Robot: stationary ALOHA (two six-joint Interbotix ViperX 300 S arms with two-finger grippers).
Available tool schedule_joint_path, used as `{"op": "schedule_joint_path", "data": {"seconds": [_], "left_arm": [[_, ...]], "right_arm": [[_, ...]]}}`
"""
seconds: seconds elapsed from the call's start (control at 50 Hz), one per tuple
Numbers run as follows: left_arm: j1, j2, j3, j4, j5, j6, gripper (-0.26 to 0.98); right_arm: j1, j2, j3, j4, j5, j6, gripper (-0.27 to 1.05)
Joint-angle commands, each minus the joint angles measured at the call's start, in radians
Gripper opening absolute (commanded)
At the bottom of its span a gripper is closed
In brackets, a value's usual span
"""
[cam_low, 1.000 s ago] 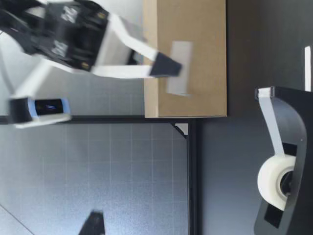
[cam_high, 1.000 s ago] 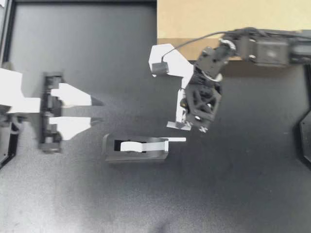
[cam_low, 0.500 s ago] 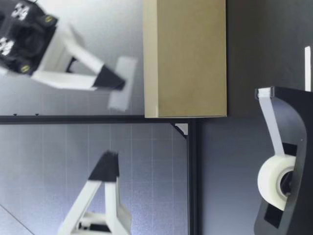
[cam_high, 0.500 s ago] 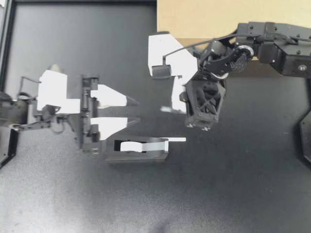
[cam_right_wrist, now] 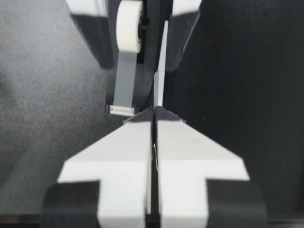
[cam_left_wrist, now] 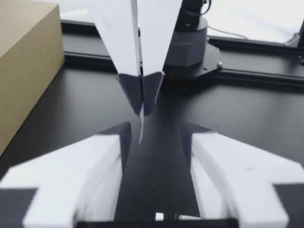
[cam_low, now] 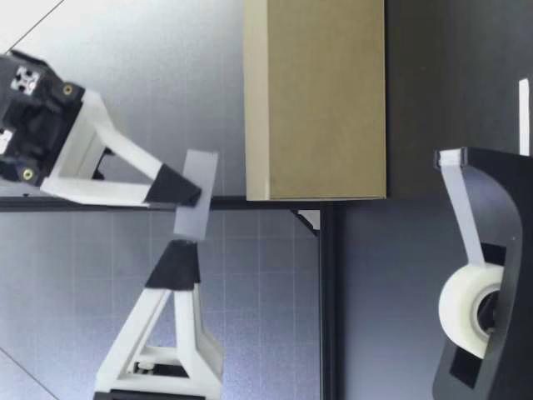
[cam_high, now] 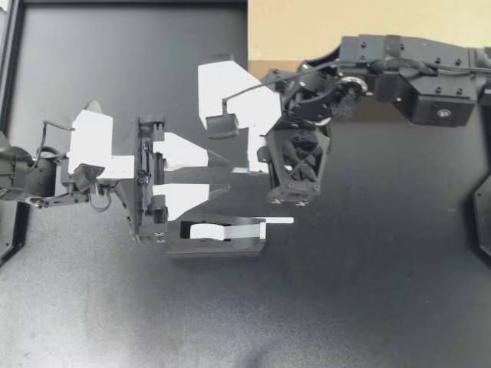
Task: Cut a small piece of tape from the tape dispenser then place it on the cardboard box's edge.
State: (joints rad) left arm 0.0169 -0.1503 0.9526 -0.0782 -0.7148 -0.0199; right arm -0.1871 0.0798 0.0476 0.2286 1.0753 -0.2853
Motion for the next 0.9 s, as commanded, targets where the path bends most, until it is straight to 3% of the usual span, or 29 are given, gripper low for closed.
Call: {"op": "schedule_joint_path", "data": {"seconds": [0.0, 0.58, 0.72, 0.88], "left_arm": [[0.002, -0.005, -0.02, 0.0, -0.011, -0.002, 0.39], [0.003, 0.005, -0.021, -0.009, -0.026, -0.003, 0.36], [0.002, 0.005, -0.018, -0.035, -0.026, 0.003, 0.26], [0.002, 0.005, -0.017, -0.057, -0.026, 0.009, 0.07]], "right_arm": [[0.003, -0.005, -0.046, -0.002, 0.009, 0.002, -0.12], [0.011, 0.043, -0.112, -0.002, 0.046, 0.002, -0.12], [0.011, 0.041, -0.112, -0.002, 0.055, 0.002, -0.12], [0.012, 0.04, -0.112, -0.002, 0.058, 0.003, -0.12]]}}
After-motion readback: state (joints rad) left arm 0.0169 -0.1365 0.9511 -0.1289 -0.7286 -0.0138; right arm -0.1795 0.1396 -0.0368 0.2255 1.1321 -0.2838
